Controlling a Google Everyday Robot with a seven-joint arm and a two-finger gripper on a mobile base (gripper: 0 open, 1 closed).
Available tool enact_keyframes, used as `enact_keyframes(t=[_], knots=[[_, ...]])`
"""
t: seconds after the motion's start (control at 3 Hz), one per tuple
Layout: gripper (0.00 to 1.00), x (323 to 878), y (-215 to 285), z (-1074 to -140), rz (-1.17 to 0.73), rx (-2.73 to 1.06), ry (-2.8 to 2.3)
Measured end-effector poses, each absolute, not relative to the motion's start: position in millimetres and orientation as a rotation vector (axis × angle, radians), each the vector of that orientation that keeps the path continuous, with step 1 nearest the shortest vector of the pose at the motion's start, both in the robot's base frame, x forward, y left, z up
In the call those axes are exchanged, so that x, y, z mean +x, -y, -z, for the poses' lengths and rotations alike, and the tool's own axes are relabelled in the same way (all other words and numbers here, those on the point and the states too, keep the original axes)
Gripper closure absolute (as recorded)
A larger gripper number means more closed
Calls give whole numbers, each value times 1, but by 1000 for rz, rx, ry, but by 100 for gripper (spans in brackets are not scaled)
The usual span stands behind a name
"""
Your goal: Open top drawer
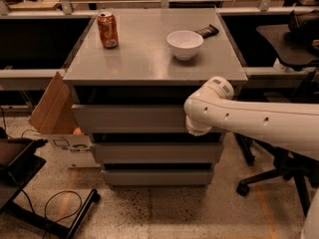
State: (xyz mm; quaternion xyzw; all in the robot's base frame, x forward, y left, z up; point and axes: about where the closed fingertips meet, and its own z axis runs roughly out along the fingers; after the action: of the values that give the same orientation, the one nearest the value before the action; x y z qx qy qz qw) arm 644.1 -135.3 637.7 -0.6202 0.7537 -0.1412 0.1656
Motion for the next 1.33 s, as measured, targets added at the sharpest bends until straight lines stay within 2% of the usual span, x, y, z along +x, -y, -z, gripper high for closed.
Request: enact_keyframes(t=[1.0, 1.33], knots=[[5, 644, 135, -638, 402, -1766, -2147], [0, 644, 135, -638, 402, -1767, -2147]])
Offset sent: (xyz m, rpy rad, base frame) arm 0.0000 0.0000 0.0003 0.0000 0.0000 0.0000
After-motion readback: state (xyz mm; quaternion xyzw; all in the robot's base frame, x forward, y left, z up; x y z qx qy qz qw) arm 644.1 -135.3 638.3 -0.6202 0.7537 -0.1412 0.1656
